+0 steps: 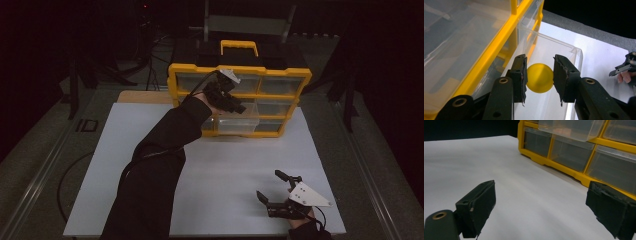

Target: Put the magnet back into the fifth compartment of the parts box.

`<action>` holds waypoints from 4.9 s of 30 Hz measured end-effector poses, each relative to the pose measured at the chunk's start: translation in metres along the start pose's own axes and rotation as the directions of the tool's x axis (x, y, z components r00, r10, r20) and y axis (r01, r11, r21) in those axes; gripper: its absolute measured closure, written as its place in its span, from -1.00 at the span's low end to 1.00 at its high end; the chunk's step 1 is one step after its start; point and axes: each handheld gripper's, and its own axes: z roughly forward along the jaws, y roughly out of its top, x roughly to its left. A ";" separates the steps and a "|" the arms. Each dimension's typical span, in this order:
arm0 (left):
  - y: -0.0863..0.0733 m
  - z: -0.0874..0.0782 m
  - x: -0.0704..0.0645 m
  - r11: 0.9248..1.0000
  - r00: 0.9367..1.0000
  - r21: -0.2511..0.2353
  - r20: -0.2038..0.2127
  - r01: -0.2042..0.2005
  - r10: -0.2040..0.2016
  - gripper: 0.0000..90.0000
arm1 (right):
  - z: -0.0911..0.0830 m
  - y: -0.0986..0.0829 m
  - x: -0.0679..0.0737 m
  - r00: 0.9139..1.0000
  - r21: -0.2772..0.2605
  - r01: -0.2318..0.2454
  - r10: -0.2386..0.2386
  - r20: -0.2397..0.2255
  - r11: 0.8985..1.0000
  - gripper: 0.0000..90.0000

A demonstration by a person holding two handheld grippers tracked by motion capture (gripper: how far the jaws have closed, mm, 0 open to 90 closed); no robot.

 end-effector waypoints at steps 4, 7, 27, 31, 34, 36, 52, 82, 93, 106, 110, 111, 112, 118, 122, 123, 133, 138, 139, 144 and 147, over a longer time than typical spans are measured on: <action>0.001 -0.003 0.000 1.000 1.000 -0.005 -0.005 -0.007 0.006 0.42 | 0.000 0.000 0.000 1.000 0.002 -0.007 0.007 0.001 1.000 -0.79; 0.003 -0.006 -0.001 1.000 1.000 -0.015 -0.009 -0.006 0.006 0.42 | 0.000 0.000 0.000 1.000 0.002 -0.007 0.007 0.001 1.000 -0.79; 0.010 -0.016 -0.010 0.999 0.999 -0.024 -0.035 0.023 -0.024 -0.71 | 0.000 0.000 0.000 1.000 0.002 -0.006 0.006 0.004 1.000 -0.79; 0.011 -0.019 -0.014 0.999 0.999 -0.037 -0.024 0.022 -0.023 -0.91 | 0.000 0.000 0.000 1.000 0.003 -0.005 0.005 0.005 1.000 -0.79; 0.010 -0.019 -0.015 0.999 1.000 -0.046 -0.001 0.019 -0.019 -0.96 | 0.000 0.000 0.000 1.000 0.004 -0.006 0.006 0.006 1.000 -0.79; 0.010 -0.020 -0.016 0.998 1.000 -0.054 0.014 0.023 -0.023 -1.00 | 0.000 0.000 0.000 1.000 0.004 -0.004 0.004 0.006 1.000 -0.79; 0.001 -0.024 -0.026 0.998 0.998 -0.047 0.025 -0.050 0.051 -1.00 | 0.000 0.000 0.000 1.000 0.005 -0.003 0.003 0.008 1.000 -0.79; -0.027 -0.053 -0.024 0.990 0.998 -0.124 0.000 -0.063 0.064 -1.00 | 0.000 0.000 -0.001 1.000 0.003 -0.002 0.002 0.008 1.000 -0.79; -0.045 -0.069 -0.025 0.990 0.998 -0.127 -0.022 -0.056 0.054 -1.00 | 0.001 0.000 0.000 1.000 0.006 0.003 -0.003 0.008 1.000 -0.79; -0.066 -0.083 -0.026 0.987 0.999 -0.155 -0.021 -0.050 0.047 -1.00 | 0.001 0.000 0.000 1.000 0.010 0.003 -0.003 0.009 1.000 -0.79; -0.070 -0.086 -0.028 0.987 0.998 -0.152 -0.029 -0.056 0.052 -1.00 | 0.001 0.000 0.000 1.000 0.010 0.002 -0.002 0.009 1.000 -0.79; -0.071 -0.086 -0.028 0.987 0.998 -0.151 -0.034 -0.058 0.054 -1.00 | 0.001 0.000 0.000 1.000 0.010 0.003 -0.003 0.009 1.000 -0.79; -0.072 -0.088 -0.028 0.986 0.999 -0.156 -0.026 -0.052 0.048 -1.00 | 0.001 0.000 0.000 1.000 0.010 0.002 -0.002 0.009 1.000 -0.79; -0.080 -0.094 -0.030 0.985 0.998 -0.164 -0.025 -0.054 0.051 -1.00 | 0.001 0.000 0.000 1.000 0.009 0.003 -0.003 0.010 1.000 -0.79; -0.089 -0.097 -0.030 0.986 0.999 -0.162 -0.029 -0.048 0.043 -1.00 | 0.001 0.000 0.000 1.000 0.011 0.004 -0.004 0.009 1.000 -0.79; -0.091 -0.098 -0.029 0.985 0.999 -0.168 -0.028 -0.042 0.038 -1.00 | 0.001 0.000 0.000 1.000 0.010 0.004 -0.004 0.009 1.000 -0.79; -0.109 -0.108 -0.030 0.983 0.999 -0.183 -0.039 -0.028 0.021 -1.00 | 0.001 0.000 0.000 1.000 0.011 0.003 -0.004 0.011 1.000 -0.79; -0.118 -0.111 -0.033 0.984 0.999 -0.176 -0.049 -0.030 0.022 -1.00 | 0.001 0.000 0.000 1.000 0.012 0.001 -0.001 0.012 1.000 -0.79; -0.120 -0.111 -0.033 0.984 0.999 -0.177 -0.046 -0.028 0.021 -1.00 | 0.001 0.000 0.000 1.000 0.011 0.002 -0.002 0.012 1.000 -0.79; -0.129 -0.113 -0.033 0.982 0.999 -0.186 -0.048 -0.017 0.008 -1.00 | 0.001 0.000 0.000 1.000 0.011 0.004 -0.005 0.011 1.000 -0.79; -0.136 -0.115 -0.033 0.982 0.998 -0.189 -0.061 -0.010 -0.001 -1.00 | 0.001 0.000 0.000 1.000 0.010 0.002 -0.002 0.013 1.000 -0.79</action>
